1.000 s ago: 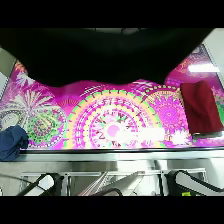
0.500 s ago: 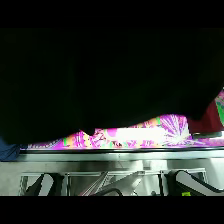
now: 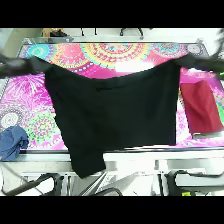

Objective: Fold the shirts.

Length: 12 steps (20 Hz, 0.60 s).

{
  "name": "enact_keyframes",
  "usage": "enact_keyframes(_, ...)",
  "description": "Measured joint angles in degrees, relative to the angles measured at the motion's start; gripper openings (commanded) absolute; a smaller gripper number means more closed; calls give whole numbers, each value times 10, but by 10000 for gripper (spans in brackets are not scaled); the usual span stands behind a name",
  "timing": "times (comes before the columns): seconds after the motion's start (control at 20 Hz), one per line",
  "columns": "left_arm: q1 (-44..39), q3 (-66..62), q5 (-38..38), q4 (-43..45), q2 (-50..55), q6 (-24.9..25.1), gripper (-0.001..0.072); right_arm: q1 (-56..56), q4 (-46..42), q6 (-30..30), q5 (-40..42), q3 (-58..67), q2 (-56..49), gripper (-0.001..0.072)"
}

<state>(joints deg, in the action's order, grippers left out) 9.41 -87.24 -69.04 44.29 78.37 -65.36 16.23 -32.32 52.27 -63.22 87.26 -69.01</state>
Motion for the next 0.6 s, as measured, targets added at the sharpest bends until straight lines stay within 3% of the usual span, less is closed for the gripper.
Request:
enact_keyframes(0.3,-5,-108,24,57,237,-23,11,-21,-7,-3,69,22,-204,19)
enact_keyframes(0.6,-7,-276,-18,86,343,-76,10,-23,0,0,73,123,-282,18)
